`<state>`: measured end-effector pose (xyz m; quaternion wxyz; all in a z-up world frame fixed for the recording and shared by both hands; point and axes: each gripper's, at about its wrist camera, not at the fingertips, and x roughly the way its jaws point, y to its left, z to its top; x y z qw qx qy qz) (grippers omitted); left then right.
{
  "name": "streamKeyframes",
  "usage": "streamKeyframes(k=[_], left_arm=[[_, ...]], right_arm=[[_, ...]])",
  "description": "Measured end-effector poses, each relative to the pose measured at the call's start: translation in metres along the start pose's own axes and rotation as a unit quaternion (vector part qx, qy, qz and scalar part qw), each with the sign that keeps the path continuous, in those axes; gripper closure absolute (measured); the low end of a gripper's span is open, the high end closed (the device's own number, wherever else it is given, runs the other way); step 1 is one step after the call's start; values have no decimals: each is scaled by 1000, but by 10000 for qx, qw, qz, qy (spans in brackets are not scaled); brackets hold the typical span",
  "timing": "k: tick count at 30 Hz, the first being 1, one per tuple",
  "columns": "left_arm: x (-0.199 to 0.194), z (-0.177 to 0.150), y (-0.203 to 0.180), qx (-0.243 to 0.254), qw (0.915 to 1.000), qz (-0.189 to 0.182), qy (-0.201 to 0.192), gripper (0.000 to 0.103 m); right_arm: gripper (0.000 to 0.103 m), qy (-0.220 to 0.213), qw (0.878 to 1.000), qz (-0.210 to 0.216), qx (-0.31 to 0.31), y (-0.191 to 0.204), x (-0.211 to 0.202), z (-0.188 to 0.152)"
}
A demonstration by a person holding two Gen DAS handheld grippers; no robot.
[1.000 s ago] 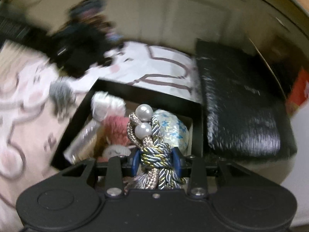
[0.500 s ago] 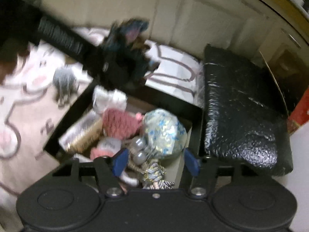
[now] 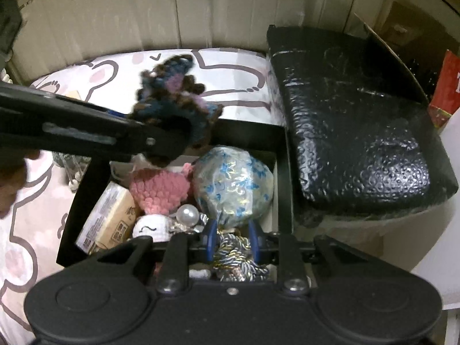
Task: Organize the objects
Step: 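Lower crochet flower into box and open left tool while right tool releases tassel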
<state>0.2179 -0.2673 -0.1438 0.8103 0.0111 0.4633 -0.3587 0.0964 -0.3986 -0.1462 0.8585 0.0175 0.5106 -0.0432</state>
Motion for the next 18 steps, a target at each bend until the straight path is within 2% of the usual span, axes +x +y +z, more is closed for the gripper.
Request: streamKeyframes(k=[3, 6, 11, 13, 15, 17, 18], left_arm=[[17, -4, -2, 147, 9994, 122, 300, 60], [27, -7, 0, 160, 9980, 150, 587, 66], [30, -7, 1, 178, 9962, 192, 829, 71], [29, -9, 0, 219, 9964, 184, 796, 70], [27, -9, 1, 181, 9969, 135, 749, 66], [23, -9, -2, 272, 9966, -48, 774, 49], [19, -9, -5, 324, 9965, -100, 764, 45]], right_arm=[[78, 0, 10000, 32, 23, -1, 0, 0], [78, 15, 10000, 33, 21, -2, -1, 0], [78, 50, 10000, 53, 34, -2, 2, 0], [78, 56, 10000, 57, 23, -2, 3, 0], [78, 44, 10000, 79, 34, -2, 2, 0], [78, 18, 9999, 102, 60, -3, 0, -1], [77, 1, 9999, 113, 79, -4, -1, -1]])
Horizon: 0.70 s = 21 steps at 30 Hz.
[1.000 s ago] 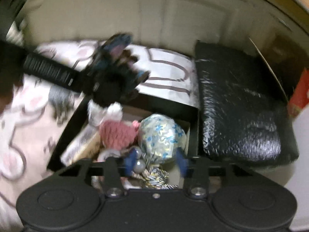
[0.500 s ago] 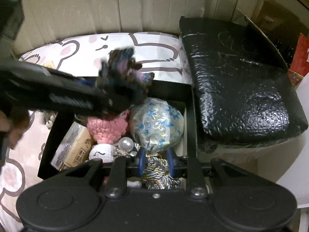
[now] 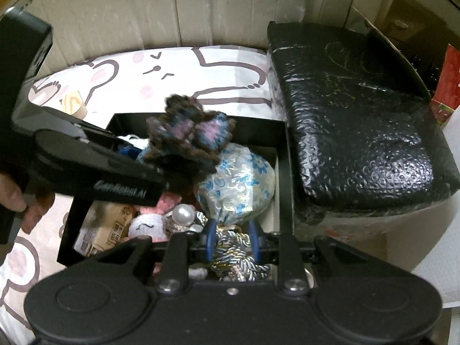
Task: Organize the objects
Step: 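Lower crochet flower into box and open left tool while right tool releases tassel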
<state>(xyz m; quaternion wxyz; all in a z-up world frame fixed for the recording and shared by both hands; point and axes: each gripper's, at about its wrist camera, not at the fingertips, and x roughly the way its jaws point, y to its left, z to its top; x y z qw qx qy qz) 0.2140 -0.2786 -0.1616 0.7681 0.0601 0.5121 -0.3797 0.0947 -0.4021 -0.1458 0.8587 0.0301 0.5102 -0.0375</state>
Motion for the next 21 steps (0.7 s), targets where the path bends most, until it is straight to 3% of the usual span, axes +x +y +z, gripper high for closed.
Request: streamKeyframes(k=[1, 4, 10, 14, 21], left_arm=[[-4, -1, -2, 20, 10000, 41, -21, 36], [-18, 2, -3, -51, 9999, 21, -154, 37], [-35, 10, 7, -585, 9961, 58, -655, 55], [-25, 13, 4, -617, 9960, 82, -637, 76], [-3, 9, 2, -565, 9974, 209, -402, 77]], right_arm=[[77, -16, 10000, 13, 27, -1, -1, 0], [77, -73, 9999, 58, 129, -3, -5, 0], [76, -141, 9995, 57, 284, -8, -10, -1], [76, -149, 9993, 37, 343, -9, -10, 0], [78, -78, 9996, 136, 252, -6, -8, -1]])
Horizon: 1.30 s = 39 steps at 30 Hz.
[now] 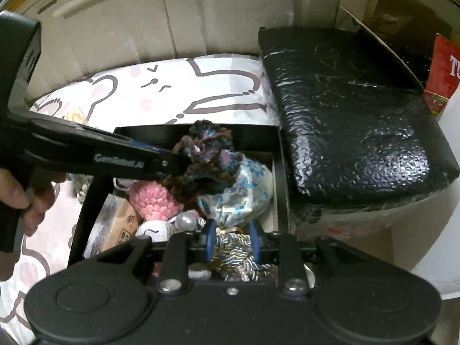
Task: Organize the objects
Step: 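Lower crochet flower into box and open left tool while right tool releases tassel, then lift both tools out of the box and back over the bed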
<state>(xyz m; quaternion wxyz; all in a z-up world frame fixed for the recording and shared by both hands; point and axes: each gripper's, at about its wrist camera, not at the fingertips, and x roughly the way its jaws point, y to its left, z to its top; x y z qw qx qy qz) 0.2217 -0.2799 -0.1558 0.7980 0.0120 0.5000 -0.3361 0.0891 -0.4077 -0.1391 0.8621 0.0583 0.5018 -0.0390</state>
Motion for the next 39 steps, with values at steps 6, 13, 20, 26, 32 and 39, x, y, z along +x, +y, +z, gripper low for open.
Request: streamKeyframes(k=[6, 13, 20, 26, 32, 39], left_arm=[[1, -2, 4, -59, 10000, -31, 23, 75], [-7, -2, 5, -161, 9999, -46, -12, 75], [-25, -2, 3, -163, 9998, 89, -43, 74], [-49, -3, 2, -166, 9996, 172, -145, 69], [-73, -7, 0, -151, 9992, 291, -237, 63], [-100, -14, 0, -128, 9982, 490, -328, 51]], right_arm=[[80, 271, 9995, 4, -178, 7, 10, -3], [81, 434, 9990, 3, -115, 8, 17, -6], [81, 394, 9991, -125, -6, 11, 13, -6], [77, -161, 9975, -236, 648, -1, -18, 0], [77, -520, 9936, -331, 950, -4, -43, 1], [73, -831, 9908, -421, 983, 7, -66, 1]])
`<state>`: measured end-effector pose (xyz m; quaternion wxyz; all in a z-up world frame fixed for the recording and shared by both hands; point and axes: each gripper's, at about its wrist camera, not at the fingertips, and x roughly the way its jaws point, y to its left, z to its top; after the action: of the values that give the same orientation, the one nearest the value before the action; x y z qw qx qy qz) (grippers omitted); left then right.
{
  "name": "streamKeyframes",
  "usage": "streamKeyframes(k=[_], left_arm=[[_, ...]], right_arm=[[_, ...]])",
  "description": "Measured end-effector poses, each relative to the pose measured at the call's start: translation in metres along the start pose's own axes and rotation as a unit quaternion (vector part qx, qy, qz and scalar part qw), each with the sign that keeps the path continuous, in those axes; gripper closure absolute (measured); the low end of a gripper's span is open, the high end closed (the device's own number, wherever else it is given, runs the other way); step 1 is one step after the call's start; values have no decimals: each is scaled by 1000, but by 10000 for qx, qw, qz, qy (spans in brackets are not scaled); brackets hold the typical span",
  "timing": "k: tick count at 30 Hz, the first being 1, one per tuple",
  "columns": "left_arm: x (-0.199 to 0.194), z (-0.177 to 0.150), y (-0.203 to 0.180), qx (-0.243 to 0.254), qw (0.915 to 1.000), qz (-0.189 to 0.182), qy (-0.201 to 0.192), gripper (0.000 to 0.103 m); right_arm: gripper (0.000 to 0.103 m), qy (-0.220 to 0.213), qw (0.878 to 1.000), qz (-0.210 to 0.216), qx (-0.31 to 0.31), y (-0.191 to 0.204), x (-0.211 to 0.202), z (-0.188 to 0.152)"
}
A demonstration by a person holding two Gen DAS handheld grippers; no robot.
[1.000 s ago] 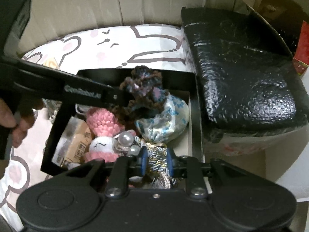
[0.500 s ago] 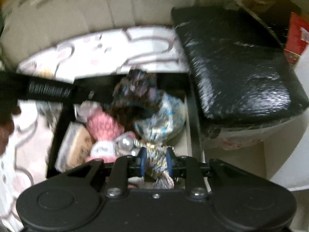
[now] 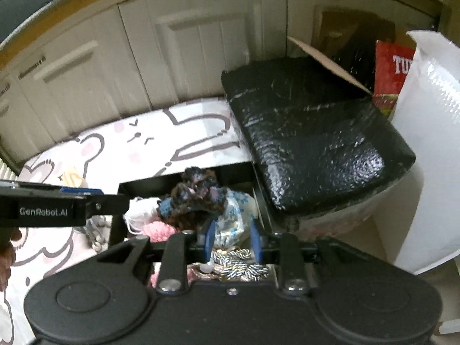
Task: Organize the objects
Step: 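Lift both tools out of the box and back over the bed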
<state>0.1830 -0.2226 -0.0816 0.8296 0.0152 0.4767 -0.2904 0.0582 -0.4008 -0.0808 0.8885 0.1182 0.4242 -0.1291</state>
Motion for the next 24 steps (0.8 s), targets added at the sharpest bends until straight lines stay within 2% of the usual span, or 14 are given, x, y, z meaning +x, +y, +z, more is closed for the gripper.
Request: streamKeyframes(k=[9, 11, 13, 17, 20, 23, 24], left_arm=[[-33, -7, 12, -86, 9995, 280, -140, 37], [-40, -9, 14, -85, 9992, 359, -178, 26], [-46, -11, 16, -81, 9987, 450, -223, 21], [-55, -14, 20, -103, 9974, 637, -330, 7], [-57, -17, 23, -86, 9968, 721, -332, 4], [-58, -19, 25, -51, 9959, 833, -334, 1], [-58, -20, 25, -53, 9958, 850, -337, 1]], right_arm=[[68, -311, 9993, -75, 210, 4, -26, 2], [66, -349, 9991, -76, 222, 6, -29, 2], [62, -355, 9992, -89, 171, 10, -32, 1], [49, -412, 9990, -112, 164, 14, -35, 0], [37, -473, 9985, -211, 160, 15, -37, -1], [34, -484, 9982, -288, 186, 14, -38, -1], [26, -479, 9982, -303, 196, 14, -38, -2]])
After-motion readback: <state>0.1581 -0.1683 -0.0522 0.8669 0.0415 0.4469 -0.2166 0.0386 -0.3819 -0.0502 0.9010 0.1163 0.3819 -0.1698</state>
